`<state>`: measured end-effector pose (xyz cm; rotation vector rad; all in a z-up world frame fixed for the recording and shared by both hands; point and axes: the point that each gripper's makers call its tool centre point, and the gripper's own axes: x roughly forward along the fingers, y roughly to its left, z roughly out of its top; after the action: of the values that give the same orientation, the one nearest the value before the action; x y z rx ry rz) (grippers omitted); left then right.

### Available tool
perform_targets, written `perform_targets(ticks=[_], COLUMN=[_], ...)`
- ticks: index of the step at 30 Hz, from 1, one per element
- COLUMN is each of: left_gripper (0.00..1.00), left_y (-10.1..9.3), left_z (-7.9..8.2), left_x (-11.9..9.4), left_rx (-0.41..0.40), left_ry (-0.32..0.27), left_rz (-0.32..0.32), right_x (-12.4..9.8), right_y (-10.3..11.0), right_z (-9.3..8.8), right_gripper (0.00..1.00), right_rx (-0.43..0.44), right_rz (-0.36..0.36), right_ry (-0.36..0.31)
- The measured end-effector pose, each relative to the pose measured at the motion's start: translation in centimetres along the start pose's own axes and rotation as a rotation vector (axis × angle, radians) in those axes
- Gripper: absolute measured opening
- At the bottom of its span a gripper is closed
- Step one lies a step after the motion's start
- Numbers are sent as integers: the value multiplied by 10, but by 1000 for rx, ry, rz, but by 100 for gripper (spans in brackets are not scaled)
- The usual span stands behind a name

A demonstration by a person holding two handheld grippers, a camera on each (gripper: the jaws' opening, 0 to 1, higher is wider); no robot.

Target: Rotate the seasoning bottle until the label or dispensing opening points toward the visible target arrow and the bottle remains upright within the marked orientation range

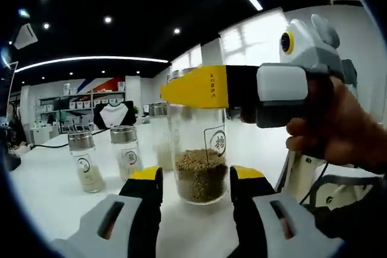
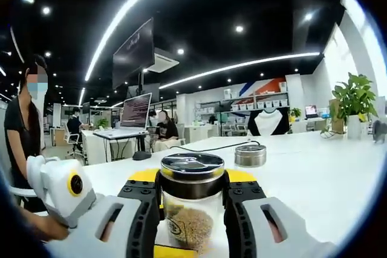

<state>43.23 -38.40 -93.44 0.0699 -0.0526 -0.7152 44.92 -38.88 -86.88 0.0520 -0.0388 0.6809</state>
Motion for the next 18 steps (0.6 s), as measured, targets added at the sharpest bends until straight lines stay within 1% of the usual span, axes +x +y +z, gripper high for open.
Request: perform_targets(ticks=[3,4,5,8,12,13,15,16,18], left_gripper=[51,52,54,61,68,70,74,75,79], left_y=[3,11,12,16,18,33,42,53,63], left_z=[4,7,8,12,14,17,17,19,20], left_x=[-1,-4,-5,-6,-8,-14,-18,-23,-27], left_rx=[-6,-16,-18,-19,-10,11,8,-7,-18], left_ry=[-16,-20,-19,-16,-19,-1,5,-2,-4], left_rz=[-4,2,3,8,10,25,41,67,92], right_x=[-1,-2,-2,-3,-4,-7,-8,-8,-7], right_y=[-9,-13,-14,-19,-22,-37,-48,-52,-62], right_z=[0,0,0,0,0,3,5,5,6], right_gripper=[37,37,37,37,37,37,37,37,37], right_rx=[-1,-1,0,8,9,0,-12,-16,-20], right_rz=[-13,-17,-18,-26,-31,-56,-71,-78,-87], right_ry=[3,4,4,5,3,-4,-11,-11,-10])
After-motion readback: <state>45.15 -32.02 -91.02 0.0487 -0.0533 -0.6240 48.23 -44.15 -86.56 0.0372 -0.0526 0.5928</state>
